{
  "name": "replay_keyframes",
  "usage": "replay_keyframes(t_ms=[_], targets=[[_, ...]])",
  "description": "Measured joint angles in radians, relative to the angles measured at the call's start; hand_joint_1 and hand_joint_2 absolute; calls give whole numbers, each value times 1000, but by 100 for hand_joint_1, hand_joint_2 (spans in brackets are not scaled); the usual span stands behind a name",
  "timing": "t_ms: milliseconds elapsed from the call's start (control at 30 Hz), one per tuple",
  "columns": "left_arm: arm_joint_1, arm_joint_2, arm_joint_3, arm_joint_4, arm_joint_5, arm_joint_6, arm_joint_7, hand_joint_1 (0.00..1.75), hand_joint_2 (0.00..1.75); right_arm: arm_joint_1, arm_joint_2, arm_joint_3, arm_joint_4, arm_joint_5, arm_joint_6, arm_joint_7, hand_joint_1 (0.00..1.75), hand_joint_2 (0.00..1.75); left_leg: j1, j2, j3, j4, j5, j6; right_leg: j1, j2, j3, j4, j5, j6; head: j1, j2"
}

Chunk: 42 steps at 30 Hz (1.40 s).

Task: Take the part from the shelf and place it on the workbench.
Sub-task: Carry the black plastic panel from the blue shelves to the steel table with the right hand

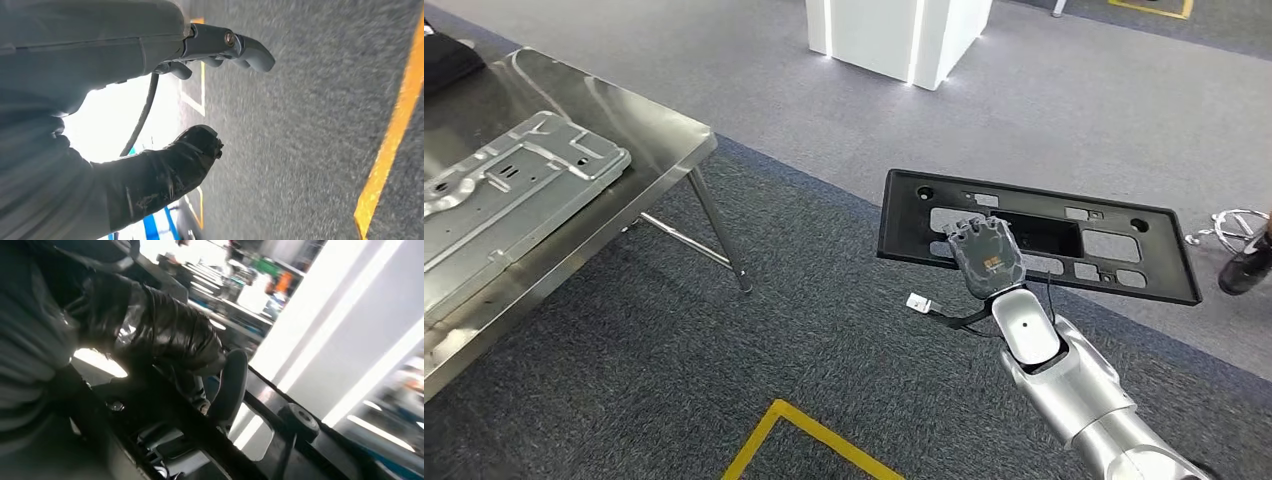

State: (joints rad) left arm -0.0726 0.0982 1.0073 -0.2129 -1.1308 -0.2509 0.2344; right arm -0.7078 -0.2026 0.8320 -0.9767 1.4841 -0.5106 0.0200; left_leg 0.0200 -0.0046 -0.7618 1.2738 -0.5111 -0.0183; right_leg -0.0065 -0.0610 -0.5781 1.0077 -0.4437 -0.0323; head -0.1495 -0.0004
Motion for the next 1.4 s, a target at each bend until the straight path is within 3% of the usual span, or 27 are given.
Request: replay_keyframes(t_ms=[33,100,167,267,333,400,433,467,500,533,600,633,700,767,833,900,967,1000,1033,1100,1167,1233,1267,1300,1333,1400], targets=[[0,0,2,0,1,1,1,0,175,0,3,0,-1,-4,4,-11,175,175,2,8,28,-48,26,-2,0,-13,0,3,-2,3,0,0],[-1,0,8,0,2,3,3,0,175,-5,9,0,-6,-11,9,-24,175,175,0,50,104,-181,72,-2,2,-37,-1,13,-11,13,0,0],[-2,0,15,0,5,4,4,0,175,-15,14,0,-12,-15,16,-29,175,175,-6,71,138,-244,84,7,6,-57,-1,22,-19,25,0,0],[0,1,19,0,5,4,6,0,175,-30,26,2,-24,-21,28,-38,175,175,-9,34,136,-248,88,27,4,-77,4,28,-28,39,0,0],[-2,2,20,0,5,4,6,0,175,-39,30,3,-33,-25,36,-44,175,175,-7,11,137,-253,94,39,-4,-28,-16,79,-67,47,0,0],[-5,3,23,0,4,4,6,0,175,-45,33,6,-38,-29,44,-44,175,175,-8,-11,136,-254,97,46,-7,38,-72,206,-135,49,0,0],[-6,3,25,0,4,5,6,0,175,-46,34,8,-39,-29,46,-44,175,175,-9,-25,134,-253,98,49,-6,51,-103,270,-159,48,1,0],[-7,3,25,0,4,5,6,0,175,-46,35,10,-39,-30,47,-44,175,175,-12,-40,133,-253,99,50,-5,57,-124,310,-167,45,1,0],[-7,3,26,0,4,5,6,0,175,-46,35,12,-39,-30,49,-44,175,175,-14,-57,133,-253,100,51,-4,61,-128,312,-153,41,1,0],[-7,3,26,0,4,5,6,0,175,-46,38,13,-39,-30,51,-44,175,175,-15,-74,133,-252,101,52,-2,67,-113,275,-122,34,0,0],[-6,2,27,0,5,4,6,0,175,-53,43,14,-42,-30,57,-44,175,175,-17,-105,133,-252,103,50,2,108,-53,139,-48,16,0,0],[-6,1,28,0,5,4,7,0,175,-60,46,15,-44,-30,62,-44,175,175,-16,-117,130,-251,105,47,3,132,-29,80,-26,9,0,0],[-6,0,31,0,3,3,8,0,175,-75,55,18,-47,-30,77,-43,175,175,-10,-141,120,-252,111,37,5,155,-12,35,-19,3,0,0],[-3,1,34,0,1,1,10,0,175,-90,70,22,-53,-30,96,-43,175,175,-6,-156,113,-257,117,25,5,130,-5,19,-14,1,0,0],[-3,3,35,1,-3,-1,12,0,175,-108,89,27,-60,-30,116,-43,175,175,-10,-101,95,-227,95,17,0,101,8,-4,-3,-4,0,0],[-8,6,35,1,-7,-2,13,0,175,-130,107,33,-64,-30,139,-44,175,175,-11,-27,45,-122,37,9,0,69,15,-16,1,-8,0,0],[-13,8,36,1,-10,-1,12,0,175,-149,122,43,-67,-30,157,-44,175,175,-3,-7,-9,-14,-2,-3,2,34,16,-15,-2,-8,0,0],[-13,8,36,1,-10,-1,12,0,175,-156,129,49,-69,-30,163,-44,175,175,2,-3,-15,-1,2,-8,1,17,16,-13,-5,-6,0,0],[-13,8,36,1,-10,0,12,0,175,-162,138,55,-72,-30,169,-44,175,175,6,3,0,-26,23,-14,0,2,16,-10,-9,-4,0,0],[-14,8,38,1,-9,2,12,0,175,-175,156,65,-81,-31,183,-43,175,175,9,33,69,-150,78,-22,-2,-24,16,3,-21,7,0,0],[-16,8,40,1,-9,4,13,0,175,-195,171,75,-94,-33,198,-41,175,175,5,55,113,-235,103,-13,3,-47,14,19,-35,21,0,0],[-15,9,41,1,-8,4,13,0,175,-210,184,84,-104,-35,205,-41,175,175,1,41,114,-242,101,3,8,-65,17,25,-43,30,1,0],[-14,9,41,1,-8,4,14,0,175,-214,191,88,-108,-35,206,-41,175,175,2,30,114,-241,100,9,6,-68,19,25,-47,35,1,0],[-14,9,41,1,-8,4,14,0,175,-218,197,90,-111,-36,207,-41,175,175,3,19,115,-242,101,15,2,-54,18,34,-57,39,1,0],[-14,9,42,1,-7,5,14,0,175,-221,200,94,-115,-36,208,-41,175,175,4,8,115,-243,101,20,-2,-29,8,58,-75,43,1,0],[-18,9,43,1,-6,5,14,0,175,-227,204,103,-119,-37,210,-41,175,175,5,-12,115,-244,103,29,-6,33,-42,165,-132,46,1,0]])
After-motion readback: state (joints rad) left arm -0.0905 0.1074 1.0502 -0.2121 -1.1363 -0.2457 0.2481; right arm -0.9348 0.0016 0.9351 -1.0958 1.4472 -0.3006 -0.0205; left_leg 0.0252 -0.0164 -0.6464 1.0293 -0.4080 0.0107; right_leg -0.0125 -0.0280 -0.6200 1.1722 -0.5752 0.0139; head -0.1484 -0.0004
